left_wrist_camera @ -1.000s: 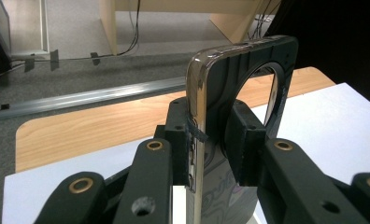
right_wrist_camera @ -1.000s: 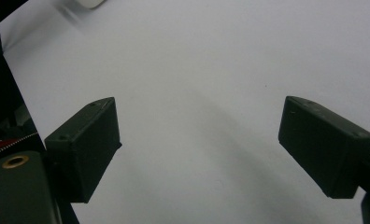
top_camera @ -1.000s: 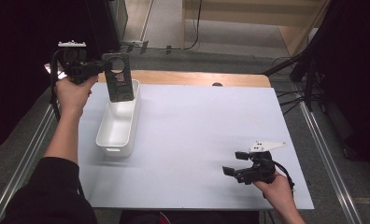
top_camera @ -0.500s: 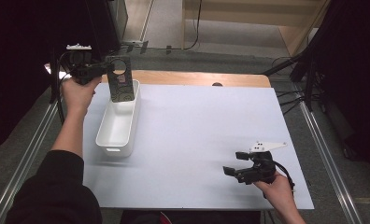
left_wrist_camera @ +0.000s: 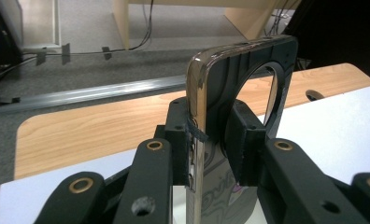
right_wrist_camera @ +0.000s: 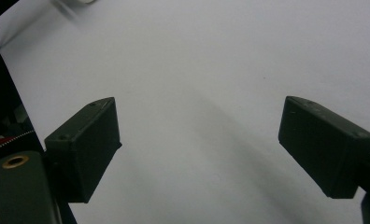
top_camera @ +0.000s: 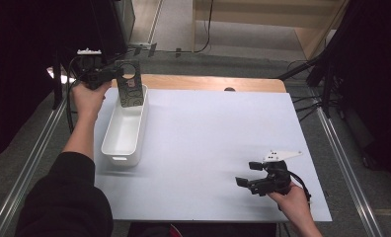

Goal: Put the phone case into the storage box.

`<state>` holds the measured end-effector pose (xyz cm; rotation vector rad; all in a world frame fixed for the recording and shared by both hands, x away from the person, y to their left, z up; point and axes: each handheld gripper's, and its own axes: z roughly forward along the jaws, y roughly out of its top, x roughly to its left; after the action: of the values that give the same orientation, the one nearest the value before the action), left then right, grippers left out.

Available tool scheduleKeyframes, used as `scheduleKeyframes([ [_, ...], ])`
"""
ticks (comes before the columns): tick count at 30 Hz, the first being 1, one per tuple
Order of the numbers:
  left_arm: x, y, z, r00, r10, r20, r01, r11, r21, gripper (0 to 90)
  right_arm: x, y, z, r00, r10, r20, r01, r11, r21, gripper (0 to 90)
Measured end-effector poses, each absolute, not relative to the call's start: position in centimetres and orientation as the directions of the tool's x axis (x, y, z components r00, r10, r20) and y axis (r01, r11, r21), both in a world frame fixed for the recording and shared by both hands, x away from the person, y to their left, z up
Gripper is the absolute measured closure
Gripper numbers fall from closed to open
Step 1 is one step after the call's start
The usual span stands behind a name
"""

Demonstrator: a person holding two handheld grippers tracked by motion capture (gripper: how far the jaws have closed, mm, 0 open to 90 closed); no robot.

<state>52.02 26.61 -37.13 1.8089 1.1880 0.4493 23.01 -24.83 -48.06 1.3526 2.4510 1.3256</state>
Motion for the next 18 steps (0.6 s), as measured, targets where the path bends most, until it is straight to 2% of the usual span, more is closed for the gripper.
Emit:
scheduleKeyframes([
  [3,52.1,26.5,-37.4,0.481,0.865,-0.139,0.529,-0.16,0.833,72.3,23.0,-24.9,-48.1,-0.617,0.713,0.332,0.671,0.257,0.695,11.8],
  [18,52.9,25.9,-38.9,0.491,0.859,-0.144,0.524,-0.159,0.837,72.3,23.0,-24.7,-48.1,-0.619,0.708,0.34,0.674,0.256,0.693,11.8],
])
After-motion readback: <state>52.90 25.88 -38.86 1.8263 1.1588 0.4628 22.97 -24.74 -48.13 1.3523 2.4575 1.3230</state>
